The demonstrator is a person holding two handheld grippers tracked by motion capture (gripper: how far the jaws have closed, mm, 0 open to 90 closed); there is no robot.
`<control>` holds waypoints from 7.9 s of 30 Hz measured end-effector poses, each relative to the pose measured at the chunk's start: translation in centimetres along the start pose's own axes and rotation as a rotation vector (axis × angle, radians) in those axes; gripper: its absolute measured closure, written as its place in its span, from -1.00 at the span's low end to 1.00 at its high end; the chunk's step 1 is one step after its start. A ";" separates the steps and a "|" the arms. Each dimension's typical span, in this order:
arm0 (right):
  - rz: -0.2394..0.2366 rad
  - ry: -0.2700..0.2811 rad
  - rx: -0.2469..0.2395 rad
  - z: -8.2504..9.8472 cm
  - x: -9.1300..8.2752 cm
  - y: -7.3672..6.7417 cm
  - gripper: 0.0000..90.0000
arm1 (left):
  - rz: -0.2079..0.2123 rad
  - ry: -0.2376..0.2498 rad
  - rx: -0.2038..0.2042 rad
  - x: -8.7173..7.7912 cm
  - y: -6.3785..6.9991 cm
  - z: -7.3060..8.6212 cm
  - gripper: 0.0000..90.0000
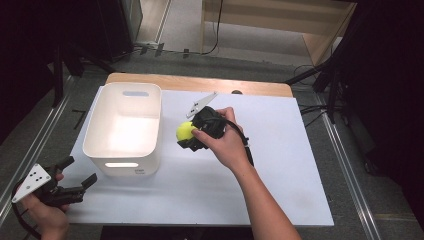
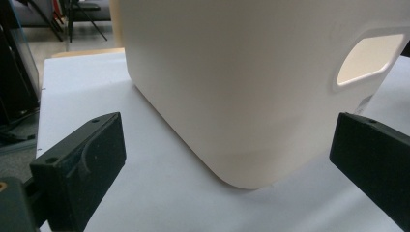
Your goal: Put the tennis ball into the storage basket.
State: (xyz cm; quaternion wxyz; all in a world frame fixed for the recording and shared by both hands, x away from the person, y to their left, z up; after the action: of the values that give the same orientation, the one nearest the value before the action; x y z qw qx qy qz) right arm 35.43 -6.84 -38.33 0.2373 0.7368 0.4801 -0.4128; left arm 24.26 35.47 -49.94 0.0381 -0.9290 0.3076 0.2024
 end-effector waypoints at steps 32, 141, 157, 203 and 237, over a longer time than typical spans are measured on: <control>-0.017 0.003 -0.072 -4.6 0.6 -1.0 -0.47 | 0.006 0.002 0.000 0.0 0.0 0.0 -1.00; 0.082 0.217 0.080 4.0 -0.5 -0.7 -1.00 | 0.007 -0.001 0.001 0.1 0.1 0.0 -1.00; 0.110 0.284 0.162 10.0 -1.3 -0.4 -1.00 | -0.001 -0.002 0.006 0.1 0.2 0.0 -1.00; 0.229 0.360 0.340 23.4 -3.0 -0.5 -1.00 | -0.012 -0.008 0.013 0.1 0.2 0.0 -1.00; 0.304 0.415 0.440 29.7 -4.8 -1.2 -1.00 | -0.007 -0.004 0.014 0.1 0.2 0.0 -1.00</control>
State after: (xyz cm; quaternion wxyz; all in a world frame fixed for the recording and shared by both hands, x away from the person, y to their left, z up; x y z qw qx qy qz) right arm 22.06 -30.90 -50.47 0.0288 0.9018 0.3022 -0.3075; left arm 24.22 35.29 -49.94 0.0461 -0.9293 0.3057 0.2021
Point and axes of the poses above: each handheld gripper's, and its own axes: x roughly forward along the jaws, z roughly out of its underside, y roughly to its right, the point moved 1 cm from there along x, roughly forward along the jaws, and after that the axes turned 8 degrees about -y, right-handed, at the moved point
